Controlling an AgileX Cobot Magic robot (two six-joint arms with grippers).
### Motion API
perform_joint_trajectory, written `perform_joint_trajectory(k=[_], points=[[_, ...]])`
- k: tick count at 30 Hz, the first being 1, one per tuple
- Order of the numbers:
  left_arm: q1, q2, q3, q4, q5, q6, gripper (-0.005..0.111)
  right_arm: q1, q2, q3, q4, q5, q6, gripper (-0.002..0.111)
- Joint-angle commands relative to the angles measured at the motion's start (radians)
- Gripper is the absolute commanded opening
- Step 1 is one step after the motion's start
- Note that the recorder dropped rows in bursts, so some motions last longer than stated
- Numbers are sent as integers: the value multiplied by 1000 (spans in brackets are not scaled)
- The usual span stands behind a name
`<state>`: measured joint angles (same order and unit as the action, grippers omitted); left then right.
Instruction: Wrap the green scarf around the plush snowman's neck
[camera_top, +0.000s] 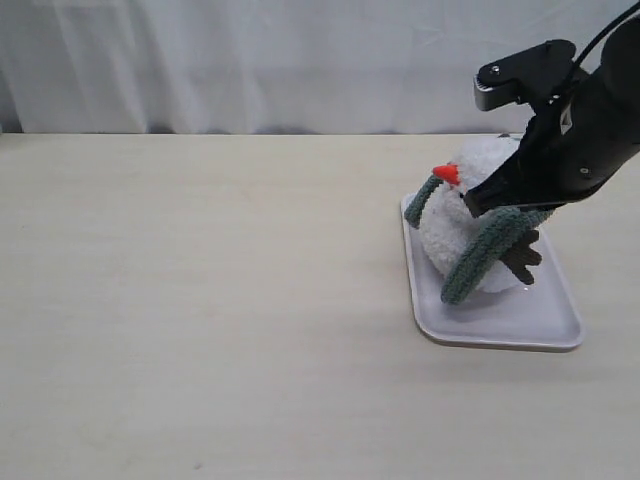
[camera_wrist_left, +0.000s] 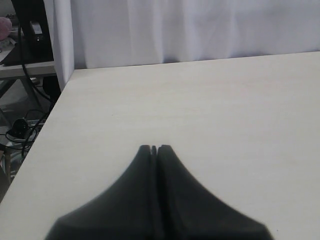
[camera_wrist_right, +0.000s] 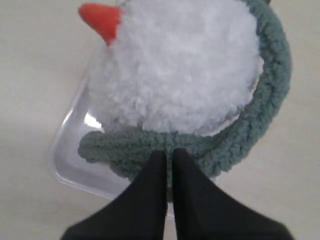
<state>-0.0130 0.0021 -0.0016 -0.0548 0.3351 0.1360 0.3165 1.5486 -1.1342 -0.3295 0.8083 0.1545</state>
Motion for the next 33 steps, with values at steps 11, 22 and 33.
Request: perform_joint_trajectory(k=[11,22,33], points=[[-4,-2,2,1,-12,-2,0,-2,-16,99,-54,-130,25,4],[-4,-2,2,1,-12,-2,0,-124,-111,-27,-43,-69,139,4],[-4,-2,2,1,-12,-2,0,-247,98,-202,392,3,-240,4]])
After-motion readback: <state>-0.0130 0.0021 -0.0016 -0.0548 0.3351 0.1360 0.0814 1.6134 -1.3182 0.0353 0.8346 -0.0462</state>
